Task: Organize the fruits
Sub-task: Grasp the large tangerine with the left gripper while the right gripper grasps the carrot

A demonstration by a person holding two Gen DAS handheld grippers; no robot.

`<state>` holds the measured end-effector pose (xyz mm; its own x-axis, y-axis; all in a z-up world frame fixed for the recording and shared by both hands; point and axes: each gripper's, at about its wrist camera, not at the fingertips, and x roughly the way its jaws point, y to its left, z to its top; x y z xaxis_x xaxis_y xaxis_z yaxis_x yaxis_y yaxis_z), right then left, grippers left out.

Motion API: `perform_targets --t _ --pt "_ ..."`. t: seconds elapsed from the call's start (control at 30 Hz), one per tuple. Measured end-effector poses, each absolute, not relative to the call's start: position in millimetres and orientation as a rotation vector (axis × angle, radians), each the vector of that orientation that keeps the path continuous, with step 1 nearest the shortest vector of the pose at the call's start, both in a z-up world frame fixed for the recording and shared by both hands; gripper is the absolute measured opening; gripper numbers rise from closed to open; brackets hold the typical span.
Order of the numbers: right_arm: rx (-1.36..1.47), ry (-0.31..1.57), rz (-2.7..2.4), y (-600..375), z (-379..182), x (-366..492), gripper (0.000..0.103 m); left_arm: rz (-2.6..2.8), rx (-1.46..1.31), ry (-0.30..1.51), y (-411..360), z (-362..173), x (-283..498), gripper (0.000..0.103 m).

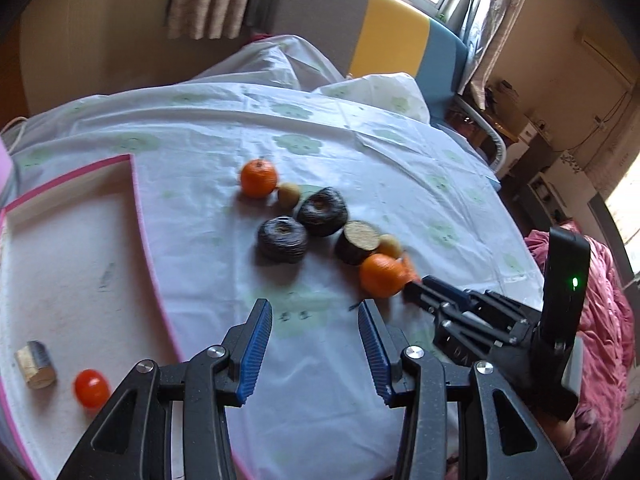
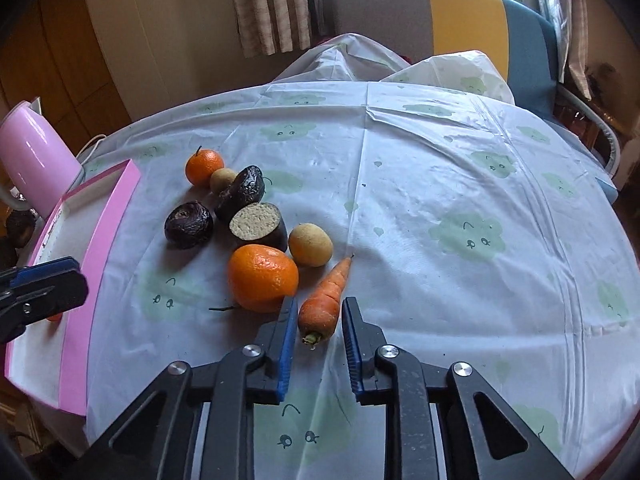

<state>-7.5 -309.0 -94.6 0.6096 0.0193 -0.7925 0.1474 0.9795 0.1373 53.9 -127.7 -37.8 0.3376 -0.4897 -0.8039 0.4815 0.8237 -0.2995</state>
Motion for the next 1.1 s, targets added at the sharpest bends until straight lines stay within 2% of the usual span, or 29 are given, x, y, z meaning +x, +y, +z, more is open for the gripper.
perform_targets --t 0.13,0.2,0.3,0.37,0.43,0.57,0.67,0.77,1.1 --pt "0.199 0.894 -0.073 -314 -92 -12 0.019 -0.679 -0.023 1.070 -152 -41 59 0.047" --pt "0.226 0.896 -0.058 -318 -94 -12 0.019 -0.700 -0.023 1.080 -165 -44 61 0.051" --pt "0.232 0.895 -0.049 -319 -96 -12 0.023 -0.724 -0.033 1.106 -180 -50 65 0.051" --pt "0.228 0.900 -0.049 -318 -98 -11 0.029 -0.726 -0.029 1.123 -189 -55 68 0.051" --pt "0.222 0.898 -0.046 -318 -99 -12 0.030 -0.727 -0.034 1.144 -195 -61 72 0.051" --pt "0.189 0.899 -0.031 -314 -99 -14 0.030 -0.724 -0.049 1.178 -204 -71 78 0.051" --pt "0.174 0.887 -0.033 -312 -98 -15 0.025 -0.724 -0.058 1.203 -210 -79 81 0.049" --pt "0.161 0.878 -0.034 -311 -97 -15 0.022 -0.720 -0.056 1.206 -211 -85 80 0.040" --pt "0.135 0.878 -0.034 -307 -97 -15 0.020 -0.673 0.018 1.113 -189 -71 61 0.039"
